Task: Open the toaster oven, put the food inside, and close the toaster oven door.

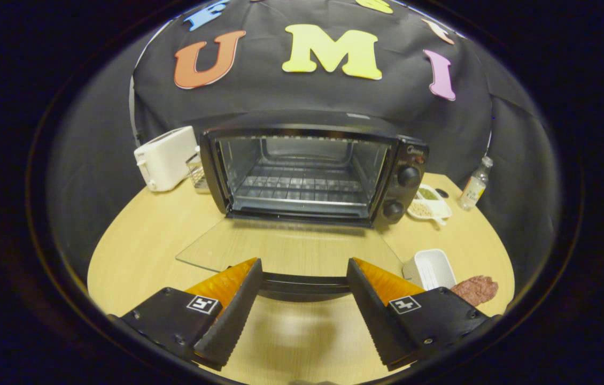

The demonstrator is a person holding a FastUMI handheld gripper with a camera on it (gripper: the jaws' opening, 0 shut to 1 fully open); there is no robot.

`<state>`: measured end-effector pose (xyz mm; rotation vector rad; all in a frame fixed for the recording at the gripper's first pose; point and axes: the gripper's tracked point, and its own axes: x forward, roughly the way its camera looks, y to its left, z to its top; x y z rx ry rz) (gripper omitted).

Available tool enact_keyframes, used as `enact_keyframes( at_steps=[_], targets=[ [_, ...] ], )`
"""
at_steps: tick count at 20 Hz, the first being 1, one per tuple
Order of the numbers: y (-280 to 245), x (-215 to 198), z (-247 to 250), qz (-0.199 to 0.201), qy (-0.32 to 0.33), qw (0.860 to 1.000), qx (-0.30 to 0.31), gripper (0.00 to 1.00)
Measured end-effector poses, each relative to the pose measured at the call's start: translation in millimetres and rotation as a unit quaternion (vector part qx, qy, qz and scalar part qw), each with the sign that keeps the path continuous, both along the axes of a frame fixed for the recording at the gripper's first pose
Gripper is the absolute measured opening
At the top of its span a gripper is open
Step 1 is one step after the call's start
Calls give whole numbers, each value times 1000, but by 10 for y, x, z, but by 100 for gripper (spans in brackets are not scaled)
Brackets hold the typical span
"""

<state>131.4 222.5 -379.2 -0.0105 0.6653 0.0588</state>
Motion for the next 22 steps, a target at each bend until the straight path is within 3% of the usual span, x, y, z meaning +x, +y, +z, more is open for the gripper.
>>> enact_keyframes(
  at_steps=[3,14,17,22],
  targets=[
    [-45,-117,-404,-1,62,998,1,100],
    [-70,-82,-386,22,51,998,-23,100],
    [-119,-84,-171,22,12,1000,-2,100],
    [-637,-144,399,12,-70,997,-31,100]
  ],
)
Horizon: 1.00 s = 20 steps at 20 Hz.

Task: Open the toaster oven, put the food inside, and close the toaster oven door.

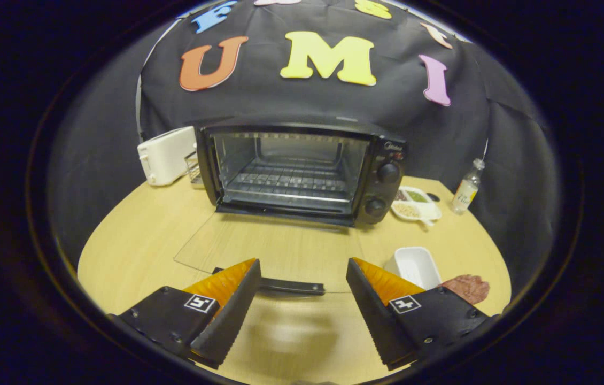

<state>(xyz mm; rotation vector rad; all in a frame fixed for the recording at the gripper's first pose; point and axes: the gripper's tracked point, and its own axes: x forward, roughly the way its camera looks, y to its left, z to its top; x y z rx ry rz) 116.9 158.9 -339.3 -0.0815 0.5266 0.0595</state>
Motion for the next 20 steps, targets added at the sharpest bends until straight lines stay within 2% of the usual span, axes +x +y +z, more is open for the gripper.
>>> enact_keyframes(
  at_steps=[4,7,9,14,16,17,19,20],
  targets=[
    [-789,-125,420,-21,-38,998,-42,100],
    [-1425,-117,550,-39,-45,997,-50,100],
    [-1781,-80,510,-42,-36,998,-38,100],
    [-2305,-3,13,5,41,998,45,100],
    [-2279,-51,-195,45,90,989,104,99],
    [-2222,-80,-307,64,116,982,138,95],
    [-2115,-158,-458,93,171,959,205,88],
    [-2077,-191,-516,96,197,947,234,85]
  ],
)
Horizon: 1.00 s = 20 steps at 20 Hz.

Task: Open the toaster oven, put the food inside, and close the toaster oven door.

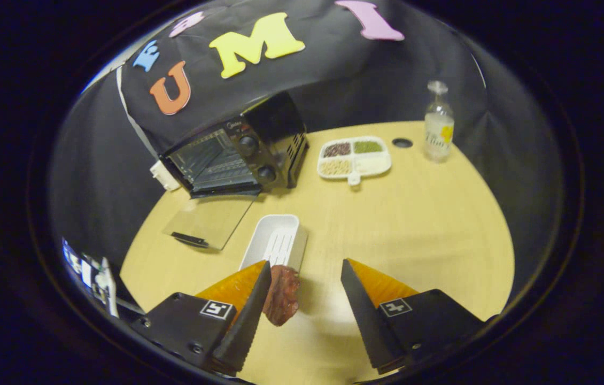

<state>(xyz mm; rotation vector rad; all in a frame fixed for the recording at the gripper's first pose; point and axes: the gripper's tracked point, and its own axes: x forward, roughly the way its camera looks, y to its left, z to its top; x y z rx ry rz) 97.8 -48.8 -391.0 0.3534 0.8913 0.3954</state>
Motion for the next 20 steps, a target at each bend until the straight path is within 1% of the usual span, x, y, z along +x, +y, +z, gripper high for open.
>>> enact_keyframes(
  at_steps=[2,4,5,7,9,11,15,17,20],
  targets=[
    [108,-57,-22,7,41,997,58,77],
    [177,-78,-43,8,74,992,103,59],
    [199,-90,-43,6,86,989,124,43],
    [201,-87,-45,4,105,984,144,24],
    [170,-84,-53,6,110,983,146,19],
    [146,-64,-8,11,103,985,138,17],
    [159,-89,293,13,66,989,128,16],
    [234,-115,483,7,49,990,132,16],
    [429,-198,758,-16,22,989,144,16]
  ],
)
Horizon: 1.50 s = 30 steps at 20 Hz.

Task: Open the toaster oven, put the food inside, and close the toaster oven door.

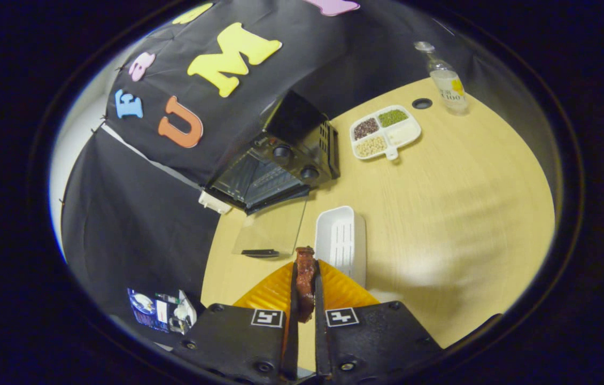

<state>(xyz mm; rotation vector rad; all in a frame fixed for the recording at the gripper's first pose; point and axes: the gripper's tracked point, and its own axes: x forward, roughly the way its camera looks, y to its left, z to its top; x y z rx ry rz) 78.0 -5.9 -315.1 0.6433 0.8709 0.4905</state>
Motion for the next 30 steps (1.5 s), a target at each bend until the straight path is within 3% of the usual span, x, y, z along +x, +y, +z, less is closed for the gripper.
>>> enact_keyframes(
  at_steps=[7,12,20,27,30],
  targets=[
    [651,-422,405,-100,-40,994,15,16],
    [1231,-308,578,-175,-51,981,71,16],
    [1990,511,411,-245,-63,962,103,16],
    [2222,1571,-96,-328,-32,935,135,16],
    [2271,1952,-260,-344,-31,929,129,16]
  ],
)
